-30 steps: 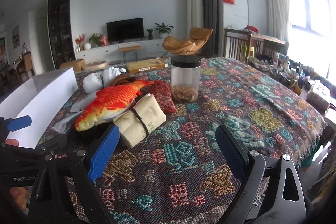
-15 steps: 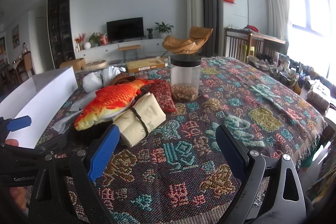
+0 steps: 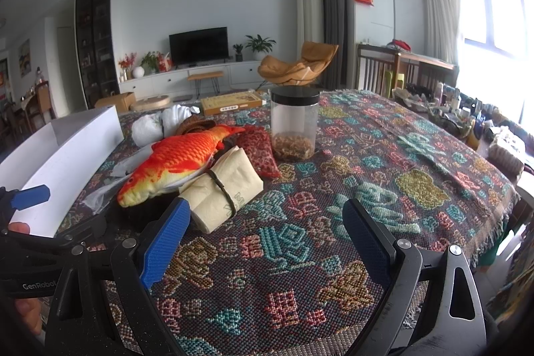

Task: Organize soft objects
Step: 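Move the left gripper over the pile toward the white wipes packet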

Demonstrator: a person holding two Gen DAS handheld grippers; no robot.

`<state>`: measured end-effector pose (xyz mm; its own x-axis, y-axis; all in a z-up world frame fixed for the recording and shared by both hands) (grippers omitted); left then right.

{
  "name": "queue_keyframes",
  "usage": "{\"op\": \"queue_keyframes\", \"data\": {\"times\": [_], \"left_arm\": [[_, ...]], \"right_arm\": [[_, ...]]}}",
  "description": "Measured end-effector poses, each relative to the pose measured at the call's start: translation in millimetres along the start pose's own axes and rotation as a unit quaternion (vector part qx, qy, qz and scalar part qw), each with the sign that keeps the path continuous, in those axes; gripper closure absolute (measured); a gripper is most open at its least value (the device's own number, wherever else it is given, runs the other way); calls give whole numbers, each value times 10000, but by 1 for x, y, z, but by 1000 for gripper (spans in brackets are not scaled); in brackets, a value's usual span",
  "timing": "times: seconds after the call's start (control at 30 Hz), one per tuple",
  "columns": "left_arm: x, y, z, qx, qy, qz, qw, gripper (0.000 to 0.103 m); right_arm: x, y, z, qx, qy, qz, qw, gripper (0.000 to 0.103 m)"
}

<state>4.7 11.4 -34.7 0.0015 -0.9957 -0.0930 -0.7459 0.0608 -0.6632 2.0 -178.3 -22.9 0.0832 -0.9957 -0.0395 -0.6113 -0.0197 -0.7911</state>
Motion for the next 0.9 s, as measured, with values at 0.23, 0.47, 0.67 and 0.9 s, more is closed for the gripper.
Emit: {"op": "queue_keyframes", "data": {"times": [0.23,0.47,0.67,0.9], "left_arm": [[0,2,2,-43,-3,0,10000,0],[1,8,21,-377,62,18,9993,0],[-1,21,53,-861,228,-79,9960,0],[-10,30,73,-1151,199,-160,9930,0]], "right_arm": [[0,0,0,-4,0,2,10000,9],[1,2,1,-14,1,5,10000,9],[1,5,2,-40,10,17,10000,9],[1,5,6,-152,-2,41,9999,9]]}}
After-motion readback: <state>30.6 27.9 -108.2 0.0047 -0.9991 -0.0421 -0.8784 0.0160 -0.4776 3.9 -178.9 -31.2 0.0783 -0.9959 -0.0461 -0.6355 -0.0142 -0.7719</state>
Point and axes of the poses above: each gripper's, at about its wrist camera, not at the fingertips, and z roughly the way its jaws point, x to its right, y to its underside, the point moved 1 cm from there along z, roughly the way its jaws point, and after that the axes turned 8 degrees about -x, right-handed, at the moved point
